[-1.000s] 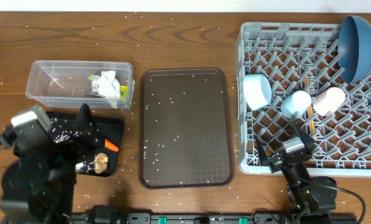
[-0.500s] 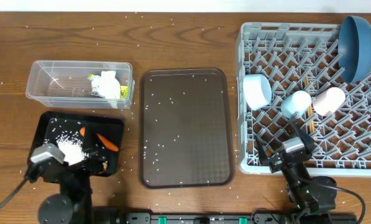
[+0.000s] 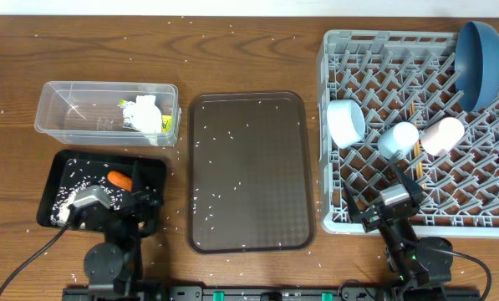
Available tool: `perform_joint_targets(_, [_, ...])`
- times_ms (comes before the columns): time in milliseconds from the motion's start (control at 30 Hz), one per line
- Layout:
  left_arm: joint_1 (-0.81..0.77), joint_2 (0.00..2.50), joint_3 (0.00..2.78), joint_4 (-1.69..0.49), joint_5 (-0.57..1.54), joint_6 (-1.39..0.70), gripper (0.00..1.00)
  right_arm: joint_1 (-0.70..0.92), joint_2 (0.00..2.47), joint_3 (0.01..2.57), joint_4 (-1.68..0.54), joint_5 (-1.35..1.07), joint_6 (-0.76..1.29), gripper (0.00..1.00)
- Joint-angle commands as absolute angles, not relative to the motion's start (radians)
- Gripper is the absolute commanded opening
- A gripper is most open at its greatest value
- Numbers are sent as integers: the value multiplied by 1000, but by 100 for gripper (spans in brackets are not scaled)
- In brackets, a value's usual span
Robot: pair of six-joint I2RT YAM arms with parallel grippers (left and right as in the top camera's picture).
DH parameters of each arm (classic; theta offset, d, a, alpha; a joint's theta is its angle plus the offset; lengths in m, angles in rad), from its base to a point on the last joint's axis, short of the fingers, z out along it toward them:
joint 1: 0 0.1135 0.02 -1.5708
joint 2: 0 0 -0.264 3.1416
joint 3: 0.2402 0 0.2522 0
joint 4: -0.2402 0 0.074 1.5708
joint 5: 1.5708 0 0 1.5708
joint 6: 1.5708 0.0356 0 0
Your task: Sort waste into correct bins and load items into the dishwasher rack
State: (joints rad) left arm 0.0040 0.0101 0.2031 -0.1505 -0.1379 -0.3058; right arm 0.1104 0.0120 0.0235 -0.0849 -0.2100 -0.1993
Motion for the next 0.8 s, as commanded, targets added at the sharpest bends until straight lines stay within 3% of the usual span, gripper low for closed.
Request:
perform_joint_targets(0, [8,2,119,-87,-135,-296,98,95,6,19,-84,-218,-188,99])
perform_joint_targets(200, [8,2,8,-4,-135,-312,98,95,6,19,-84,-218,-188,99])
perform_joint_targets(767, [8,4,4,-22,-131,-315,98,95,6,19,-84,-218,-188,99])
